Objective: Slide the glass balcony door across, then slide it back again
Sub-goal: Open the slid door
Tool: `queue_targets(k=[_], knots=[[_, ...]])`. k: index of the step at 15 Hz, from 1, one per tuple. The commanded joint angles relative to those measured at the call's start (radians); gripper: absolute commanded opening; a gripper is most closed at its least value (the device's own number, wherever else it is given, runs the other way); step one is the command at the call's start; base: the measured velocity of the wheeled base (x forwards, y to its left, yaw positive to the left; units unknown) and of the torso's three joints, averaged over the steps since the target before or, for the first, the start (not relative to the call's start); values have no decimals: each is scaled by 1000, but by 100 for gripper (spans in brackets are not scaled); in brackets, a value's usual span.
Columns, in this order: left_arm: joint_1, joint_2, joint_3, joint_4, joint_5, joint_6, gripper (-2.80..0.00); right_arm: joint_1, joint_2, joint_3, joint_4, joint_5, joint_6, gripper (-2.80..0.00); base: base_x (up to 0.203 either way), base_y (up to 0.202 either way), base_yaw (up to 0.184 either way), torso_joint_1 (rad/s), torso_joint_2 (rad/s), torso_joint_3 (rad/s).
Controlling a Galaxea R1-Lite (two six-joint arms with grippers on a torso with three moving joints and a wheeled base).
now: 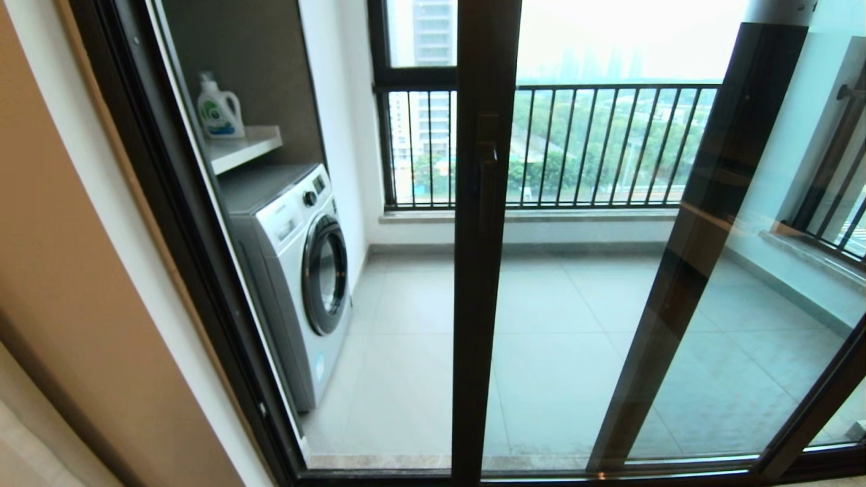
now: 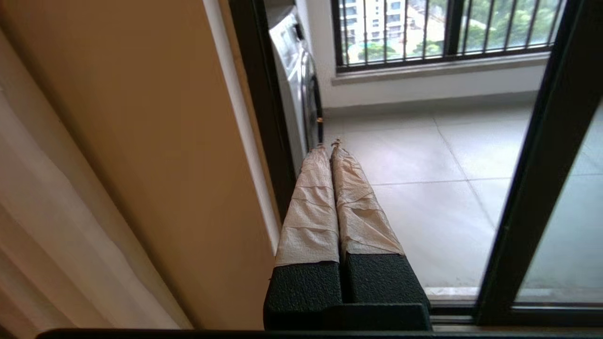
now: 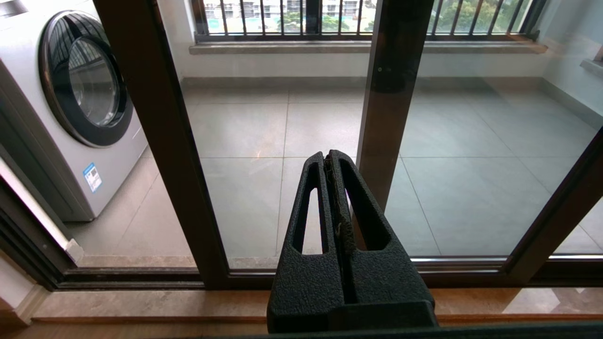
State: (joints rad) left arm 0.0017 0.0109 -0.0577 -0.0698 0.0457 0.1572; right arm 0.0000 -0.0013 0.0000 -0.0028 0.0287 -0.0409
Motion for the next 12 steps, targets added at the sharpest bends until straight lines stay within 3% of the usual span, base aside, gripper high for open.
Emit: queue_targets(k=[1,2,6,9,12], knots=[[0,-9,59,42,-37,-82,-280,0,1,3,0,2,-1,-280,0,0,0,0,0,0],[0,-8,53,110,-49,-94,-280,0,1,3,0,2,-1,-280,0,0,0,0,0,0],[0,-9,58,71,-69,-80,-280,0,1,3,0,2,-1,-280,0,0,0,0,0,0],[0,-9,58,70,-50,-154,-280,0,1,3,0,2,-1,-280,0,0,0,0,0,0],[0,-9,58,70,-46,-156,-280,0,1,3,0,2,-1,-280,0,0,0,0,0,0]])
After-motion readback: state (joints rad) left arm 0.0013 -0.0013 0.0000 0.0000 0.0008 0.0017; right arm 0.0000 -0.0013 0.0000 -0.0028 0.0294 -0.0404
